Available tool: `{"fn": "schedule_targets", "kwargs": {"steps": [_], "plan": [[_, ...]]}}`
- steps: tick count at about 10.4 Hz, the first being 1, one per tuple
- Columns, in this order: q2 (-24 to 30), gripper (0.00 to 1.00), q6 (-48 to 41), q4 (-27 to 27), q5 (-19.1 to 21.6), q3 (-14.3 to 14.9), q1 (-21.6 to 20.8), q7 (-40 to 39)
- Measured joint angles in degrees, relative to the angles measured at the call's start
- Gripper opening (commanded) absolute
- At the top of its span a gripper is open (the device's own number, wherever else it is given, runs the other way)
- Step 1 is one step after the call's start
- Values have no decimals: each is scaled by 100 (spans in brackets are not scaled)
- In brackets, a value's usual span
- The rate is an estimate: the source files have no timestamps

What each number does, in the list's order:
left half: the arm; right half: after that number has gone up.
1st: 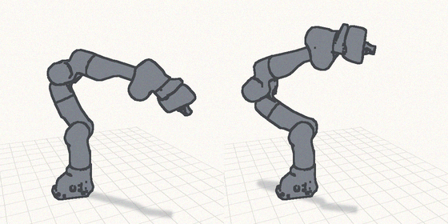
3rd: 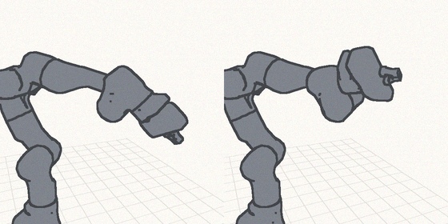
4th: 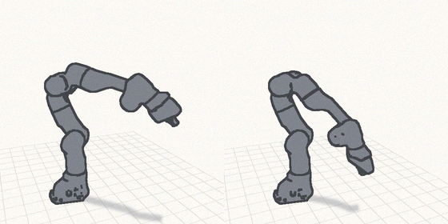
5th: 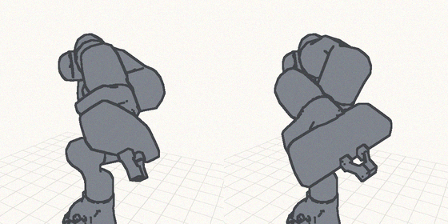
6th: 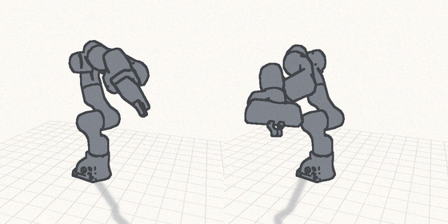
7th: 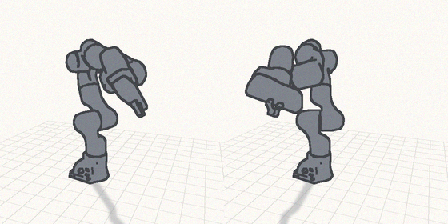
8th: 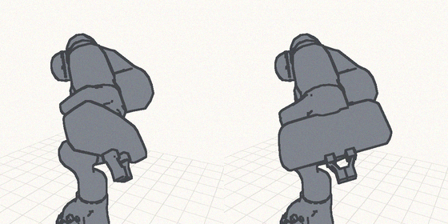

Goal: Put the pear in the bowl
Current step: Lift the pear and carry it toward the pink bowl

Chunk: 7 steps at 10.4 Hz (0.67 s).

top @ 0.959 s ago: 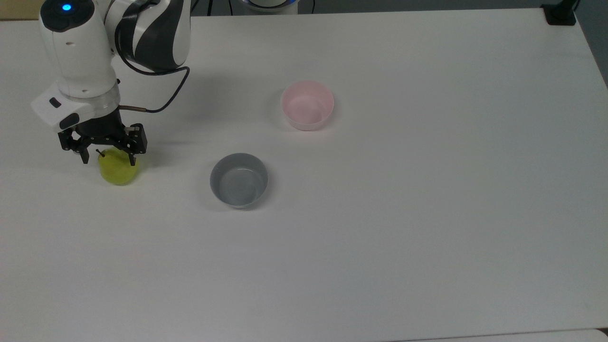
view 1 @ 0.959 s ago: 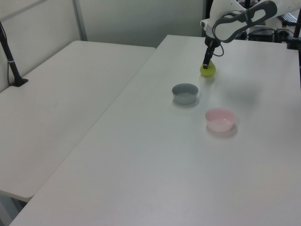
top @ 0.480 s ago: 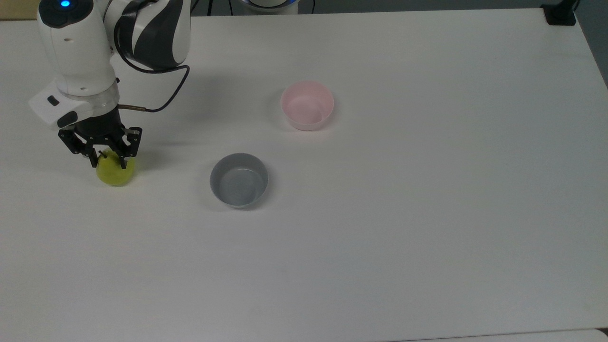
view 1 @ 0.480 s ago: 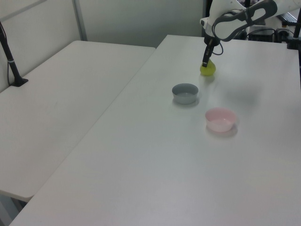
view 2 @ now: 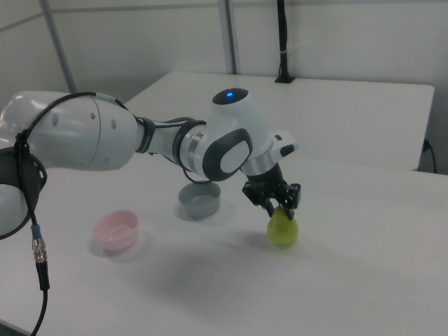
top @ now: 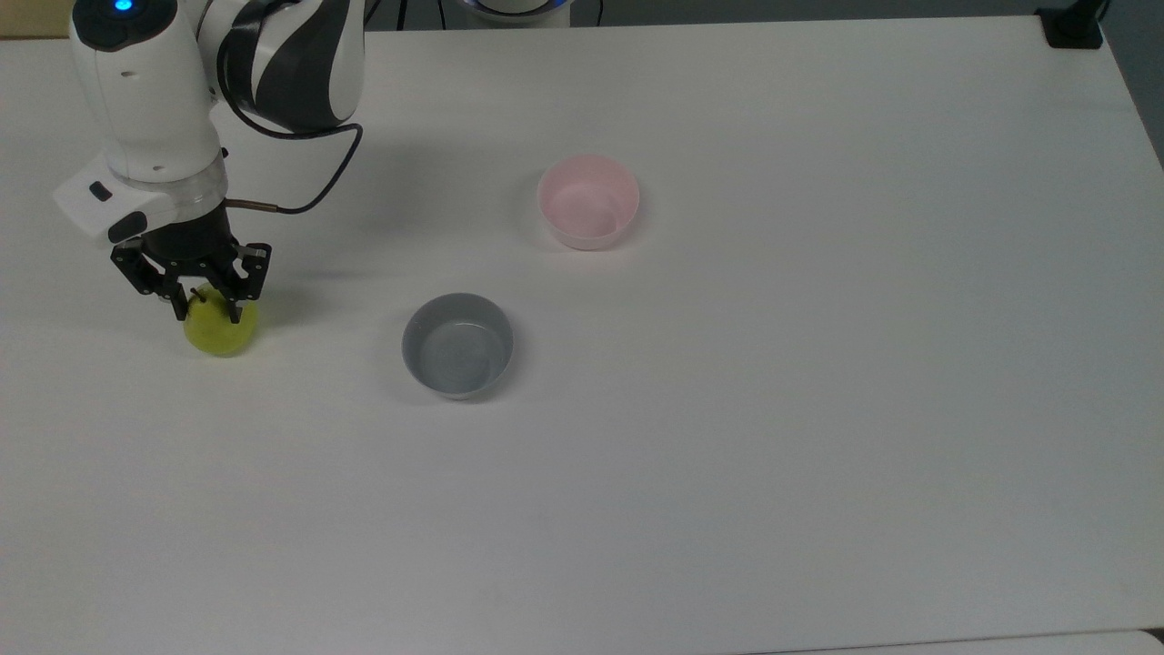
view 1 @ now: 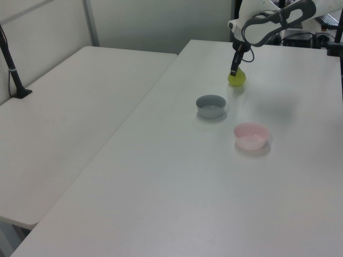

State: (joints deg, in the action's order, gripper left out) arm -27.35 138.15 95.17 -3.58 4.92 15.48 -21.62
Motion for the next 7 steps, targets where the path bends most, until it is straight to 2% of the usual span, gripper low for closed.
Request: {"fn": "schedule_targets", "kwargs": {"steps": [5, 7], "plan": [[282, 0, -462, 7, 0, -15, -1, 0], [584, 0, -1066, -5, 1, -110, -35, 0]]}}
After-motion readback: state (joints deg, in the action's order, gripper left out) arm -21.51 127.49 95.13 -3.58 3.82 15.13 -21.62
